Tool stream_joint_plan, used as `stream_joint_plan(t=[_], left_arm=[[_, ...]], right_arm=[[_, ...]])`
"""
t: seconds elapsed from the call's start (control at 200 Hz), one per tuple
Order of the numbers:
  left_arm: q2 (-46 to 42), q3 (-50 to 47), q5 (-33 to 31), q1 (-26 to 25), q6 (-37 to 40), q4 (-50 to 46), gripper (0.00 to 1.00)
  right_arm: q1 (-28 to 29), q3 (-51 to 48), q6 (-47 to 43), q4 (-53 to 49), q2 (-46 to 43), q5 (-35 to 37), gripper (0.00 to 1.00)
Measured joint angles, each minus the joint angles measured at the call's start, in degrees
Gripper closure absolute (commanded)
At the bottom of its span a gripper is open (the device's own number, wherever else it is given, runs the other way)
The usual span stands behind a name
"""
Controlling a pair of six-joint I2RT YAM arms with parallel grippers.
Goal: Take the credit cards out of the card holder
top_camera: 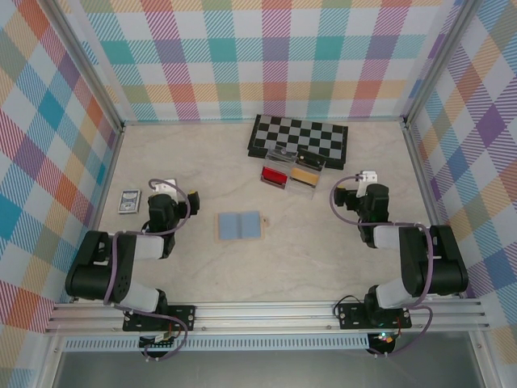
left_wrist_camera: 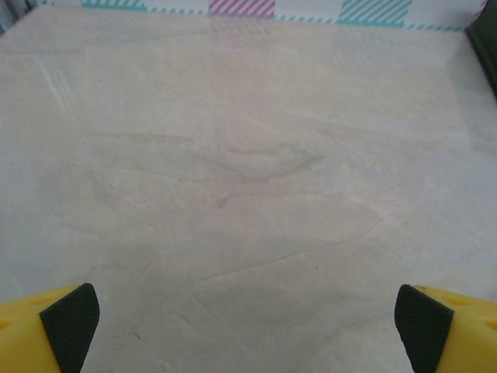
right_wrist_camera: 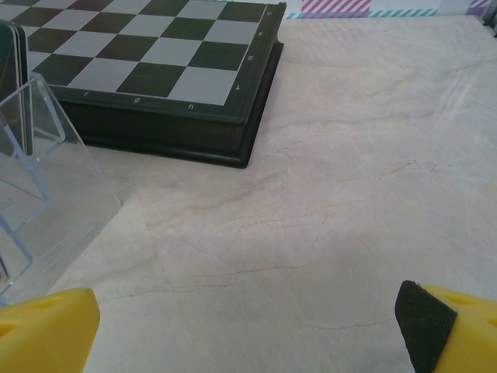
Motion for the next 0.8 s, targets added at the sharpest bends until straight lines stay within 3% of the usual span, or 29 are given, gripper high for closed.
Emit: stream_joint_plan(t=[0.19,0.8], left_arm=[[3.9,2.3,-0.2,0.0,0.0,-1.0,0.0],[3.9,4.2,-0.5,0.0,0.0,-1.0,0.0]], right_arm=[[-0.1,-0.4,0.2,2.3,1.8,-1.0,0.0],[-1.1,-0.3,1.5,2.3,1.8,-0.6,0.0]])
